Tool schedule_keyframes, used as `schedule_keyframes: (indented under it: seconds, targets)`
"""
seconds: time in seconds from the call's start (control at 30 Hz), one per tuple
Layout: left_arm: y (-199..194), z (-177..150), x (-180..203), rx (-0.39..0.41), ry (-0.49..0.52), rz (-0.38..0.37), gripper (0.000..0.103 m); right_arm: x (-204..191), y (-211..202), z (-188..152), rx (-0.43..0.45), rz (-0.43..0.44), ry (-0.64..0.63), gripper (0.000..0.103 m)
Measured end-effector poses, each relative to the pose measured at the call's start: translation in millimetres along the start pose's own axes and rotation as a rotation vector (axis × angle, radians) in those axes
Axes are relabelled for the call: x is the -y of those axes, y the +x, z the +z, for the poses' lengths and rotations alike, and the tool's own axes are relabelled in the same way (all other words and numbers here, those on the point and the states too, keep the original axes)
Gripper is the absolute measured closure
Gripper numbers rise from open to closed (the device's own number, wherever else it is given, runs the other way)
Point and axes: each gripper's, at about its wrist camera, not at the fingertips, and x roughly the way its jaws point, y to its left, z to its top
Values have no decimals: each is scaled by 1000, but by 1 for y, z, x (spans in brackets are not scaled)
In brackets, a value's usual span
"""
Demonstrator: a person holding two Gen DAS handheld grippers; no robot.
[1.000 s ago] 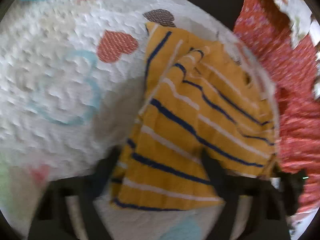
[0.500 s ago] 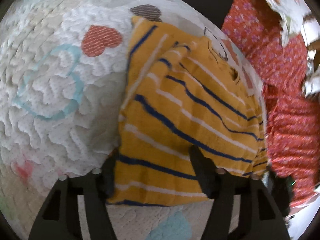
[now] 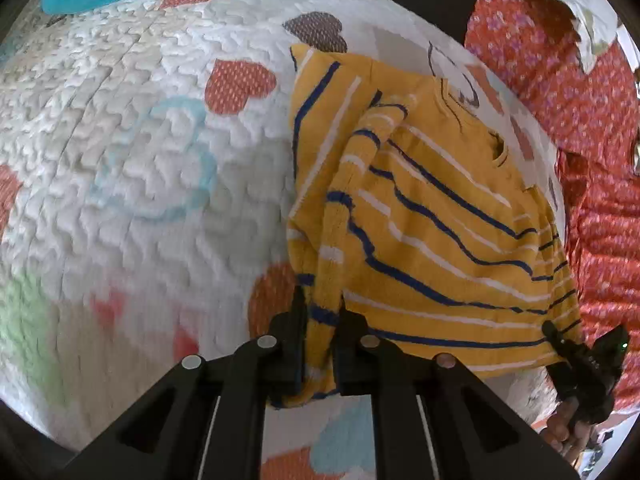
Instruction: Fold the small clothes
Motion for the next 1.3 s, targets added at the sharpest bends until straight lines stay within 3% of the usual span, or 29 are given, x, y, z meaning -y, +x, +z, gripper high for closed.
schedule_keyframes:
  seconds: [0.17,0.27,0.37,0.5,0.6,0.7,0.77,0.9,1.03,1.3]
  targets:
    - [-2,-38,2,-47,10,28,93,20,-19,-14,-27,-20,0,91]
    - [-5,-58,6,-33,41,65,91,43,-22,-26,-43,-26,48,91]
    - [-10,-70,-1,-7,37,110,75,57,-22,-36,-44,-32,61,88]
    - [-23,-82,-29,-1,-74,39,73,59,-34,-41,-12,-69,44,77]
    - [-43,-90,-41,63,-104,34,72,58,-50,-43,10,-86,19,68]
    - [-62,-98,-37,147,-75,111,71,59,-63,-47,27,-87,10,67]
    - [-77,-105,-20,208,-9,207,70,60,-73,-50,42,-86,8,65]
    - [-96,-113,31,249,174,237,51,61,-87,-55,82,-86,20,64]
    - [-97,-119,86,286,350,291,39,62,-91,-57,113,-58,34,63]
    - [-44,-76,208,70,469,85,37,55,-90,-65,175,-39,-43,46]
